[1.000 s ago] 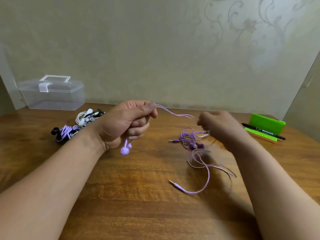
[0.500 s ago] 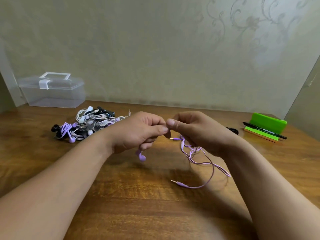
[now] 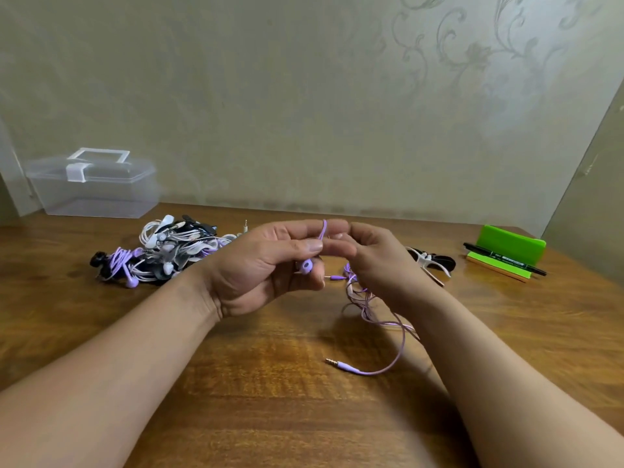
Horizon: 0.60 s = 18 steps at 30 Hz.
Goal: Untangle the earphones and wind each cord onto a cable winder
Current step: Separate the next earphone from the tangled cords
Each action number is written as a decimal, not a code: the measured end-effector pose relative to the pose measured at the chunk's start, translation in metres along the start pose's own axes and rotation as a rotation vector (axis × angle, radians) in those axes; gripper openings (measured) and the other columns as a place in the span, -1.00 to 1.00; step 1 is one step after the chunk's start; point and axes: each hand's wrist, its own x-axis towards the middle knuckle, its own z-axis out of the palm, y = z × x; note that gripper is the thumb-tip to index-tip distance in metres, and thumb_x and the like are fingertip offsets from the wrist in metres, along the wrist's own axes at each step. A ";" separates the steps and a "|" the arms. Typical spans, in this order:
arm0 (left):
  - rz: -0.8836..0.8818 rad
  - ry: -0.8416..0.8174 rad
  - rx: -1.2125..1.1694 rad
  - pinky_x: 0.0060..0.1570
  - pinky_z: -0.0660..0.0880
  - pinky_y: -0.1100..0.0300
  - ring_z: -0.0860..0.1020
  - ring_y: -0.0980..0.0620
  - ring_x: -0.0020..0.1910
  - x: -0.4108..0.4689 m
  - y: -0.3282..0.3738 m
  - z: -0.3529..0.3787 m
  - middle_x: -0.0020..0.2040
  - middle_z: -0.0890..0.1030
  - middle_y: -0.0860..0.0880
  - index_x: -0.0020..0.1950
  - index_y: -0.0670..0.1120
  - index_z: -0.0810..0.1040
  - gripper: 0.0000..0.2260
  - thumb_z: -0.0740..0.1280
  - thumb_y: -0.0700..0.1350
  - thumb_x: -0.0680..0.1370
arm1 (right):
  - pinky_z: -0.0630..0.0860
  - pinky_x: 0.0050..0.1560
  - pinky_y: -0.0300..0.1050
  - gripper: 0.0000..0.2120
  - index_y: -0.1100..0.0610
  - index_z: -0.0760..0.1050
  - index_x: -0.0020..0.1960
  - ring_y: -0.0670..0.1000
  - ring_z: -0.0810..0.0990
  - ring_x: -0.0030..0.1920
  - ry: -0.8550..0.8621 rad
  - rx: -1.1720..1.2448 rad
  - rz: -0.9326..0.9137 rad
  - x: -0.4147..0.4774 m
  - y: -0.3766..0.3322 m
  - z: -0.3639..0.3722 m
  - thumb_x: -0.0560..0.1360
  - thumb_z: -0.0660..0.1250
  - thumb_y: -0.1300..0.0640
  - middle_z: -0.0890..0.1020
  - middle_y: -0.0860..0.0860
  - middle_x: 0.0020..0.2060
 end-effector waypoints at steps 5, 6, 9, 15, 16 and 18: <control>0.041 0.058 0.038 -0.12 0.63 0.14 0.60 0.05 -0.22 0.002 0.001 -0.003 0.29 0.64 -0.24 0.51 0.03 0.46 -0.58 0.26 -0.20 0.65 | 0.20 -0.33 -0.11 -0.64 -0.03 0.56 -0.28 -0.07 0.25 -0.42 0.069 0.080 0.016 0.000 -0.006 0.002 0.66 0.34 -0.11 0.33 -0.10 -0.46; 0.044 0.079 0.065 -0.13 0.63 0.13 0.60 0.04 -0.23 0.003 0.000 -0.003 0.24 0.66 -0.24 0.52 0.07 0.45 -0.57 0.26 -0.19 0.65 | 0.22 -0.33 -0.11 -0.64 -0.04 0.54 -0.29 -0.08 0.26 -0.43 0.062 0.071 0.016 0.000 -0.005 0.002 0.67 0.33 -0.09 0.35 -0.10 -0.46; 0.090 0.177 0.127 -0.15 0.64 0.11 0.58 0.04 -0.28 0.006 -0.002 -0.003 0.14 0.69 -0.21 0.54 0.11 0.41 -0.55 0.25 -0.21 0.67 | 0.28 -0.33 -0.12 -0.70 0.11 0.58 -0.12 -0.10 0.33 -0.42 -0.014 0.024 0.005 -0.002 -0.006 0.005 0.70 0.30 -0.03 0.44 -0.14 -0.46; 0.157 0.387 0.297 -0.24 0.60 0.16 0.56 -0.02 -0.26 0.011 -0.004 -0.009 0.02 0.75 -0.08 0.57 0.10 0.36 -0.52 0.25 -0.25 0.69 | 0.32 -0.36 -0.27 -0.78 0.02 0.69 0.09 -0.20 0.38 -0.43 -0.148 -0.169 -0.043 -0.008 -0.011 0.014 0.71 0.26 0.07 0.51 -0.05 -0.34; 0.155 0.397 0.371 -0.24 0.60 0.14 0.56 -0.05 -0.25 0.010 -0.005 -0.010 0.01 0.75 -0.04 0.58 0.11 0.35 -0.52 0.25 -0.25 0.70 | 0.34 -0.34 -0.20 -0.78 0.02 0.69 0.08 -0.18 0.38 -0.41 -0.165 -0.214 -0.059 -0.009 -0.012 0.015 0.71 0.25 0.08 0.53 -0.01 -0.33; 0.143 0.396 0.531 -0.22 0.60 0.12 0.54 -0.07 -0.33 0.008 -0.008 -0.011 0.08 0.74 0.03 0.59 0.13 0.33 -0.52 0.24 -0.24 0.71 | 0.35 -0.30 -0.05 -0.79 0.00 0.68 0.05 -0.09 0.40 -0.36 -0.166 -0.298 -0.089 -0.009 -0.014 0.016 0.70 0.26 0.07 0.56 0.05 -0.33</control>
